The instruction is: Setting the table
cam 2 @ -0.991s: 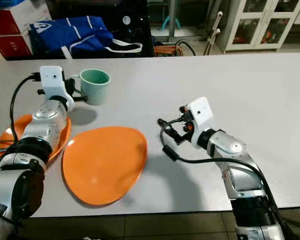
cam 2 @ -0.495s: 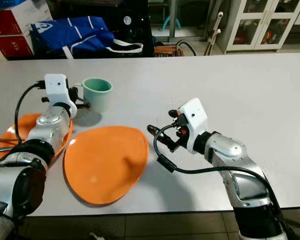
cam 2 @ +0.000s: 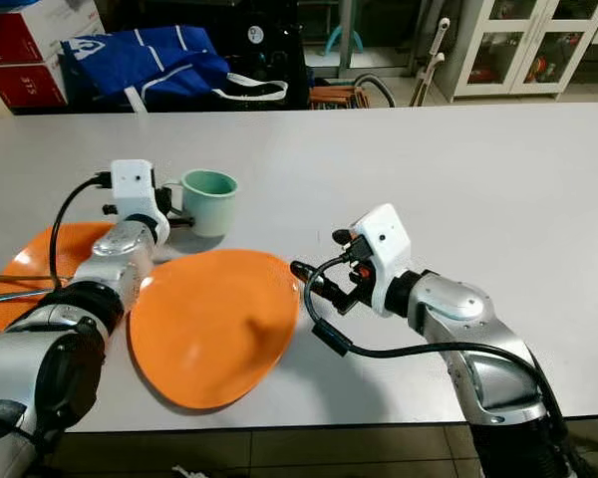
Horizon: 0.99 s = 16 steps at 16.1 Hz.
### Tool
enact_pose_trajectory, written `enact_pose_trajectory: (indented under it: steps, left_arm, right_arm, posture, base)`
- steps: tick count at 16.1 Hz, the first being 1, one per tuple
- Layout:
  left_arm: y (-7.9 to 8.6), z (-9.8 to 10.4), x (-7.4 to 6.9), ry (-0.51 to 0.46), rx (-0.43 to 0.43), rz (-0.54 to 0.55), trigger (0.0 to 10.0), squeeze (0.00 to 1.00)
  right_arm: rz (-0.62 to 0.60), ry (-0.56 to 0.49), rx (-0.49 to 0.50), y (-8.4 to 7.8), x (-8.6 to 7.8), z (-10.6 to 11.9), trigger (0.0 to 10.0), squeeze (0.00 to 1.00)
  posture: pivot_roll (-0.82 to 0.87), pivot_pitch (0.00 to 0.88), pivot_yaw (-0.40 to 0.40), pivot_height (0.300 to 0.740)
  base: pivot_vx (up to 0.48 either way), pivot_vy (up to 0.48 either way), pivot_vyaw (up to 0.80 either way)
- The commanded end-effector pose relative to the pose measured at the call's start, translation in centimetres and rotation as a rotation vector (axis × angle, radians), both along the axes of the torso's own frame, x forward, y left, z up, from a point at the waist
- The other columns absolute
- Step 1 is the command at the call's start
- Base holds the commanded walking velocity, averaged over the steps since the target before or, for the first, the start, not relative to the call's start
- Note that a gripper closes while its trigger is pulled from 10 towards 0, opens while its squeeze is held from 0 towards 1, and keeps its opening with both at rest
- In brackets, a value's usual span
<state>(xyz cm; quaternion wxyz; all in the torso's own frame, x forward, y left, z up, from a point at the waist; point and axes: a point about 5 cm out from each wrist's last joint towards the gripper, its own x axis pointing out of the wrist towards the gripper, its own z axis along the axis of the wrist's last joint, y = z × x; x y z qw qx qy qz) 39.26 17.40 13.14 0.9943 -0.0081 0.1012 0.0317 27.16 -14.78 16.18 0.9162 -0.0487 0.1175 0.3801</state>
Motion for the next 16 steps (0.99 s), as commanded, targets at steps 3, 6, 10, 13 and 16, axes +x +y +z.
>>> enact_pose_trajectory:
  steps: [3, 6, 10, 13, 16]
  left_arm:
    - [-0.52, 0.94, 0.5, 0.0, 0.034, -0.024, 0.0, 0.0]
    - [-0.61, 0.93, 0.54, 0.014, 0.028, -0.03, 6.6, 0.0]
    - [-0.62, 0.87, 0.54, 0.023, 0.023, -0.028, 10.0, 0.0]
    - [-0.73, 0.7, 0.49, 0.034, 0.033, -0.031, 10.0, 0.0]
    - [-0.81, 0.6, 0.46, 0.04, 0.035, -0.034, 10.0, 0.0]
  right_arm:
    - [0.017, 0.002, 0.009, 0.55, -0.33, 0.18, 10.0, 0.0]
    - [0.017, 0.01, 0.006, 0.71, -0.36, -0.02, 10.0, 0.0]
    - [0.017, 0.019, 0.0, 0.85, -0.41, -0.27, 10.0, 0.0]
    - [0.018, 0.021, -0.007, 0.9, -0.44, -0.43, 10.0, 0.0]
    - [0.02, 0.024, -0.009, 0.97, -0.44, -0.51, 10.0, 0.0]
  posture:
    - [-0.26, 0.046, 0.099, 0.74]
    - [-0.26, 0.046, 0.101, 0.74]
    - [-0.26, 0.047, 0.102, 0.74]
    - [-0.26, 0.047, 0.102, 0.74]
    - [-0.26, 0.047, 0.102, 0.74]
  base:
    - [0.0, 0.0, 0.0]
    - [0.0, 0.0, 0.0]
    - [0.0, 0.0, 0.0]
    - [0.0, 0.0, 0.0]
    - [0.0, 0.0, 0.0]
